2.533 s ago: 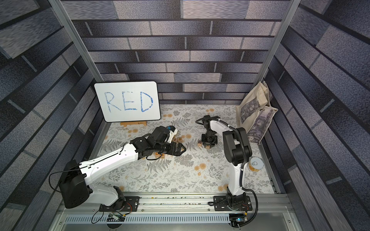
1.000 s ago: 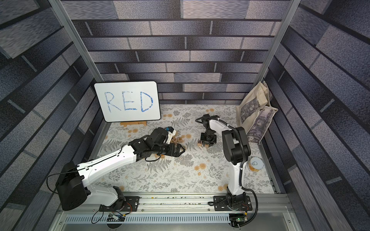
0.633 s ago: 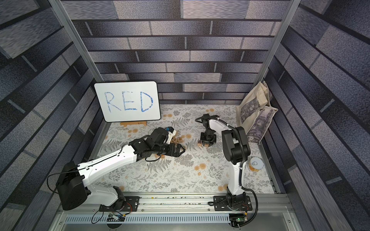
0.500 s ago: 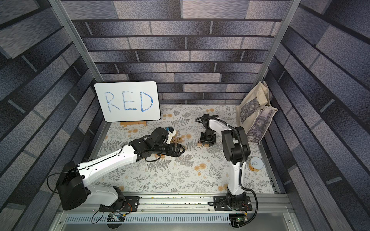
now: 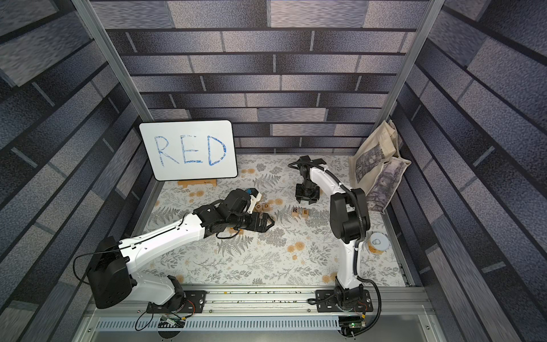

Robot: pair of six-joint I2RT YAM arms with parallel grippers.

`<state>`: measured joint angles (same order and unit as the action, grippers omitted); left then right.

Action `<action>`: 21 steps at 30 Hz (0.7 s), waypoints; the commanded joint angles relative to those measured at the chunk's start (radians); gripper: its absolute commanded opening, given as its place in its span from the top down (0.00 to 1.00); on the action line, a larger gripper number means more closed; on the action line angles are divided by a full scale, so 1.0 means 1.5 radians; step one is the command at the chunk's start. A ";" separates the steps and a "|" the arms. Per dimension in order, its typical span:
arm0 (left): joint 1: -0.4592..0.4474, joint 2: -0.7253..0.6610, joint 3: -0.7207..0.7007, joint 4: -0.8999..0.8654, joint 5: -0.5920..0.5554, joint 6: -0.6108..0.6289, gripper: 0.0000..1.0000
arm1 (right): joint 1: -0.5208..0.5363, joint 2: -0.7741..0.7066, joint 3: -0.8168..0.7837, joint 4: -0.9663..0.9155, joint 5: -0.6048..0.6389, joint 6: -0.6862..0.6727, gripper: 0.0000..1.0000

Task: Assemble the uppercase word "red" with letter blocks
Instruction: Adjust the letter block at the center of the board, then pick up the letter block from the center of the board.

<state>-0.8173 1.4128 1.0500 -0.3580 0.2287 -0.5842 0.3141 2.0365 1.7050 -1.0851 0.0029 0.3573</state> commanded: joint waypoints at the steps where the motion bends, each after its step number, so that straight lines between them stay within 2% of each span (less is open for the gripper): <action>1: 0.008 -0.012 0.011 -0.007 -0.006 0.005 0.00 | 0.011 -0.025 0.029 -0.040 -0.033 -0.011 0.44; 4: 0.011 -0.027 0.006 -0.015 -0.009 0.006 0.00 | 0.021 -0.028 0.046 -0.046 -0.053 -0.020 0.34; 11: 0.020 -0.088 -0.032 -0.032 -0.027 -0.003 0.00 | 0.051 -0.021 0.068 -0.051 -0.092 -0.060 0.01; 21: 0.029 -0.197 -0.109 -0.063 -0.055 -0.030 0.00 | 0.123 -0.019 0.038 -0.012 -0.098 -0.137 0.00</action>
<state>-0.7834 1.1637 0.9195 -0.4088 0.1776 -0.6037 0.4713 2.0342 1.7798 -1.1164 -0.1333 0.2012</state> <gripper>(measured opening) 0.998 0.999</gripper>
